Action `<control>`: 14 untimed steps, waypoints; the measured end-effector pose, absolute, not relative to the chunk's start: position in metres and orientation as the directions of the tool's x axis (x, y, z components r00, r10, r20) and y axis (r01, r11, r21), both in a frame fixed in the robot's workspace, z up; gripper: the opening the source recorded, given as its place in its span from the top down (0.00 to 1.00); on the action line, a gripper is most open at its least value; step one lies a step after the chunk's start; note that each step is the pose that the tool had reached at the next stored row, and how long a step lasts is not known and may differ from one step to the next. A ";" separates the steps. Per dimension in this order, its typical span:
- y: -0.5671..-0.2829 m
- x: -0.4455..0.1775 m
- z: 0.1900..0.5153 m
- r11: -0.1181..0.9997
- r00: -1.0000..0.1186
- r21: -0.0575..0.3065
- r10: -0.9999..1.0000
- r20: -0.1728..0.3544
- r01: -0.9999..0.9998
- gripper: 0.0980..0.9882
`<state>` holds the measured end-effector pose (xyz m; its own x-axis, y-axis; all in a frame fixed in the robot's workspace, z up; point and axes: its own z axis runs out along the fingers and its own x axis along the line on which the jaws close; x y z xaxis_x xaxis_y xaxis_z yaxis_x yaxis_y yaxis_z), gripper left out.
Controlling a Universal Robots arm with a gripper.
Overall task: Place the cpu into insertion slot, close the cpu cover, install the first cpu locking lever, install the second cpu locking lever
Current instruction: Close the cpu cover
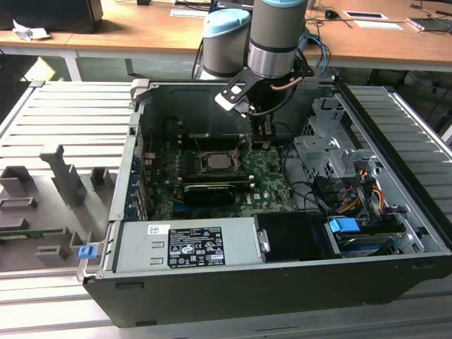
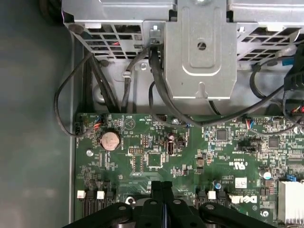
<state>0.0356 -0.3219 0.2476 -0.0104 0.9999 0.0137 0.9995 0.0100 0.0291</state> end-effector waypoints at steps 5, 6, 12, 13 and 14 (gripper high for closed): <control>-0.322 0.030 0.247 0.010 -0.011 0.029 1.000 0.014 1.000 0.99; -0.322 0.029 0.247 0.010 -0.011 0.029 1.000 0.014 1.000 0.99; -0.322 0.019 0.247 0.010 -0.011 0.029 1.000 0.014 1.000 0.99; -0.322 0.017 0.247 0.010 -0.010 0.029 1.000 0.014 1.000 0.99; -0.322 0.016 0.247 0.010 -0.010 0.029 1.000 0.014 1.000 0.99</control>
